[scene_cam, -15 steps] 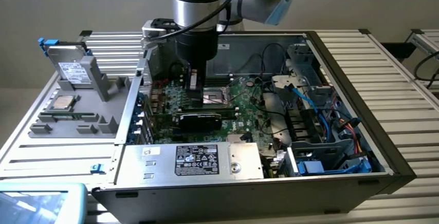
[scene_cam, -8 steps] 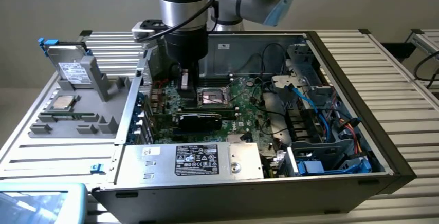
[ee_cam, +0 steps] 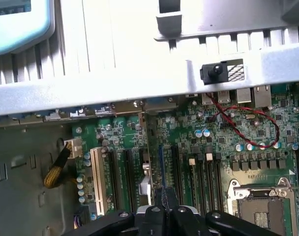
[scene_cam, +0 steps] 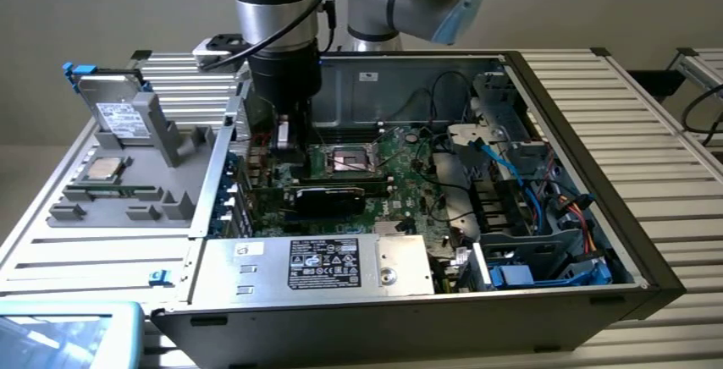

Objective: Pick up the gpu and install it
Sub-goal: 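Press down on the gpu until it lock into place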

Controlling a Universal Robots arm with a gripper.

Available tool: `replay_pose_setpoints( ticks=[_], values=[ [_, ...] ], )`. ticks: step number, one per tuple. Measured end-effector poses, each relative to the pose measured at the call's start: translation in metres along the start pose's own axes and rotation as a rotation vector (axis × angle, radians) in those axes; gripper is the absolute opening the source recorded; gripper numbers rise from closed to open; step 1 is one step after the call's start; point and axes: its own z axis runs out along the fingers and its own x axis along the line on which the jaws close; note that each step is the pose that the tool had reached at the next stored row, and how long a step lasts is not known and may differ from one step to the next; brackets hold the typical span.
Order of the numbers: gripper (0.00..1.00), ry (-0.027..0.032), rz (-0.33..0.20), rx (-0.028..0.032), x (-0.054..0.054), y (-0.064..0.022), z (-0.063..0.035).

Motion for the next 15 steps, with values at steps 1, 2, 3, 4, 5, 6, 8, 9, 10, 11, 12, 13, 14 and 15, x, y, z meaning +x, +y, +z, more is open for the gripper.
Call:
replay_pose_setpoints(
  ticks=[1, 2, 3, 4, 5, 6, 8, 9, 10, 11, 12, 13, 14, 15],
  values=[
    [0.12, -0.0007, 0.001, 0.0057, 0.0019, 0.0003, 0.0003],
    [0.12, -0.0011, 0.001, 0.0088, 0.0037, 0.0004, 0.0005],
    [0.12, -0.0013, 0.001, 0.0107, 0.0054, 0.0003, 0.0007],
    [0.12, -0.0014, 0.001, 0.0112, 0.0064, 0.0002, 0.0008],
    [0.12, -0.0016, 0.002, 0.0129, 0.0068, 0.0002, 0.0009],
    [0.12, -0.0016, 0.002, 0.0129, 0.0071, 0.0001, 0.0009],
    [0.12, -0.0032, 0.002, 0.0128, 0.0090, -0.0002, 0.0013],
    [0.12, -0.0046, 0.002, 0.0129, 0.0098, -0.0003, 0.0017],
    [0.12, -0.0067, 0.002, 0.0130, 0.0108, -0.0004, 0.0024],
    [0.12, -0.0084, 0.002, 0.0145, 0.0114, -0.0004, 0.0033],
    [0.12, -0.0092, 0.003, 0.0164, 0.0114, -0.0003, 0.0048],
    [0.12, -0.0092, 0.003, 0.0181, 0.0114, -0.0003, 0.0060],
    [0.12, -0.0097, 0.003, 0.0193, 0.0112, -0.0003, 0.0072],
    [0.12, -0.0099, 0.003, 0.0197, 0.0111, -0.0003, 0.0079]
  ],
)
